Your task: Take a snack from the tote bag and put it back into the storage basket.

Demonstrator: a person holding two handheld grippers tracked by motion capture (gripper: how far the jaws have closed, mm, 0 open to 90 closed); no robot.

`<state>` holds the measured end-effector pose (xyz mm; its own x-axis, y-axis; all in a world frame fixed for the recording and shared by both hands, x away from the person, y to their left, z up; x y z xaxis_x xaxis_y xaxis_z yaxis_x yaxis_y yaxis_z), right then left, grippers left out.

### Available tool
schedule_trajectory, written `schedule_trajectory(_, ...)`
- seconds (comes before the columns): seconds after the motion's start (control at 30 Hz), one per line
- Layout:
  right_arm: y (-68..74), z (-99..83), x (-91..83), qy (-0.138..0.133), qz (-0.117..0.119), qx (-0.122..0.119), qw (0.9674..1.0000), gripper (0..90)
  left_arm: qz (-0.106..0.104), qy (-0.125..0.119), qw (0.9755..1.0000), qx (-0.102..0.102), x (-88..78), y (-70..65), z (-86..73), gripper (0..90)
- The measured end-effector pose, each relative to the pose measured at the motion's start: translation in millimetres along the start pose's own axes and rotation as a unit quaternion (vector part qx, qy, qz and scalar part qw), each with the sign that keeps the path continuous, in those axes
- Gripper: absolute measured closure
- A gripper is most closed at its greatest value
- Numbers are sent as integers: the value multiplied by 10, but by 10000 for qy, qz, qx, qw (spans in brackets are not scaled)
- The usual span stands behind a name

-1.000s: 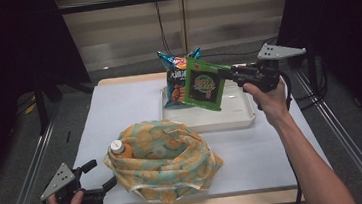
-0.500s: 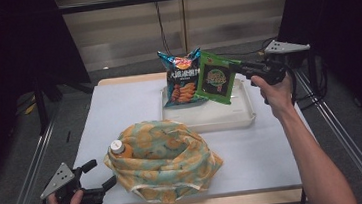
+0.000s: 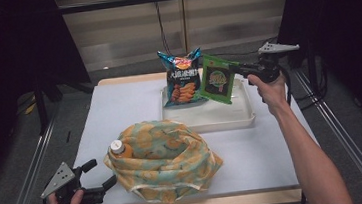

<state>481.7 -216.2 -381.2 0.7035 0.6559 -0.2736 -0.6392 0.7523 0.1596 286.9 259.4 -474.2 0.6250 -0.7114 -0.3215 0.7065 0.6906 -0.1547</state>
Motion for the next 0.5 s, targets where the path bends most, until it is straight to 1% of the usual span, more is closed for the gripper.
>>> schedule_trajectory(0.03, -23, -11, 18, 26, 3, 7, 10000, 766, 33, 0, 10000, -7, -3, 1, 0, 31)
schedule_trajectory(0.07, -55, -16, 40, 36, -44, 12, 10000, 766, 42, -13, 10000, -13, -4, 0, 3, 31)
schedule_trajectory(0.13, -89, -20, 78, 62, -66, 35, 10000, 766, 37, 10, 10000, 25, -7, 2, 2, 31)
schedule_trajectory(0.2, -109, -26, 119, 126, -118, 14, 9998, 765, 41, -12, 10000, -8, -4, -6, 8, 31)
schedule_trajectory(0.23, -113, -30, 137, 154, -98, -9, 9998, 765, 27, -28, 10000, -17, -4, -15, 12, 31)
schedule_trajectory(0.3, -128, -45, 181, 200, -136, -19, 9997, 765, 26, -21, 10000, -2, -10, -16, 12, 31)
schedule_trajectory(0.37, -159, -88, 219, 265, -189, 7, 9995, 765, 61, -33, 10000, -7, -17, -6, 10, 31)
schedule_trajectory(0.5, -210, -162, 287, 381, -281, -7, 9989, 764, 51, -36, 10000, -20, -26, 5, 5, 31)
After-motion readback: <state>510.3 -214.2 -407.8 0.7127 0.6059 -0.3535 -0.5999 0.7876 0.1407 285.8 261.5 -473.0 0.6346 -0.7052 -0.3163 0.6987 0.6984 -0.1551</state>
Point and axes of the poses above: each handheld gripper's, and its own axes: x roughly forward along the jaws, z roughly out of its top, y roughly to its left, the point moved 8 cm from there along x, roughly forward along the jaws, and after that the axes turned 1 degree about -x, right-handed, at the moved point
